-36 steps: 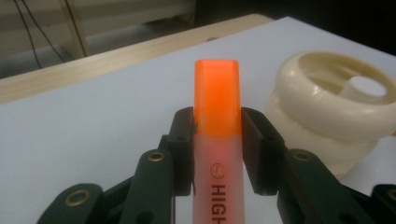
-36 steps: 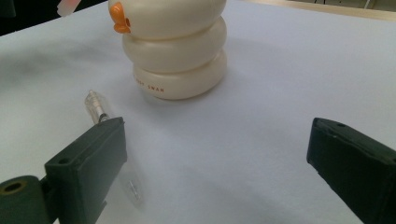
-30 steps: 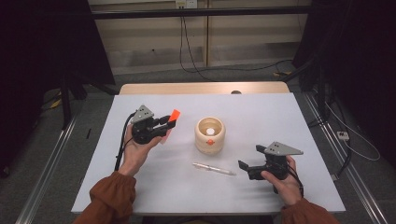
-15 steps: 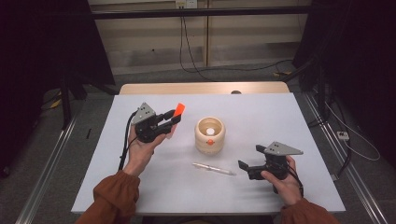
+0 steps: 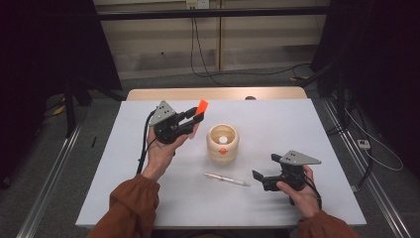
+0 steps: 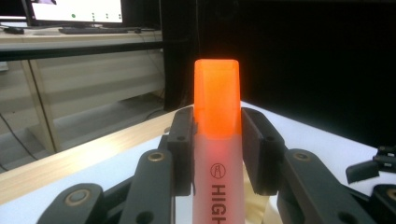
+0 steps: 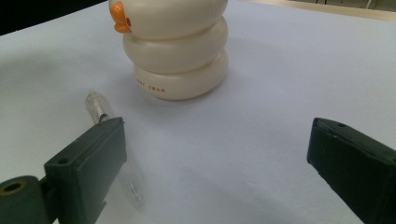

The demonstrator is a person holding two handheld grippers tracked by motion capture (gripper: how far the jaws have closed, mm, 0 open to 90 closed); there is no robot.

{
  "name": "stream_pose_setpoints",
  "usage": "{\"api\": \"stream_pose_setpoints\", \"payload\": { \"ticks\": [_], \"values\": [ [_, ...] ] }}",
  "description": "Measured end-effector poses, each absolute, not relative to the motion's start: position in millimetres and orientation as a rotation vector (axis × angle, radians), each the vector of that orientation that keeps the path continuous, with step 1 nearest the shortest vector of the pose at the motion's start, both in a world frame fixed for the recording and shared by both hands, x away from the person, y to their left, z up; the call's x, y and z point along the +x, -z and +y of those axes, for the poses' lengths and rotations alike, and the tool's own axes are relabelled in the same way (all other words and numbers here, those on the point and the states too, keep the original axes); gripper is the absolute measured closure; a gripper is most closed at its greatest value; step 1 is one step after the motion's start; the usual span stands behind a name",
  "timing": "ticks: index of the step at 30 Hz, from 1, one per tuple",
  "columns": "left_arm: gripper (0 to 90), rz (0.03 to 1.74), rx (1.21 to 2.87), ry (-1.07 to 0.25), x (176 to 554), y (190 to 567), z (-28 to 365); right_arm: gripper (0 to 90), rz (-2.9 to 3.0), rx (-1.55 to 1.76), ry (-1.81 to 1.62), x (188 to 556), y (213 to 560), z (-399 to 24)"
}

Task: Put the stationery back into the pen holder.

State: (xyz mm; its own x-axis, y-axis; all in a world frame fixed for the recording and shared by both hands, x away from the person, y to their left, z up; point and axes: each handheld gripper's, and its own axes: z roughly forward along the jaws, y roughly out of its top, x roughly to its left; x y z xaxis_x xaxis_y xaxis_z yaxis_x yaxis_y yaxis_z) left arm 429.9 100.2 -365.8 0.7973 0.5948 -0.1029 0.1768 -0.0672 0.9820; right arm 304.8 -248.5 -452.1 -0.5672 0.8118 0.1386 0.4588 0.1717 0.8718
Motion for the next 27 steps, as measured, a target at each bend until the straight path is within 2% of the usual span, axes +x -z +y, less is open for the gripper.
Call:
{"api": "stream_pose_setpoints", "payload": {
  "ticks": [27],
  "values": [
    [67.0,0.562,1.611,-0.311,447,374,38,4.2,2.099,1.201,-1.36,304,452,-249]
  ]
}}
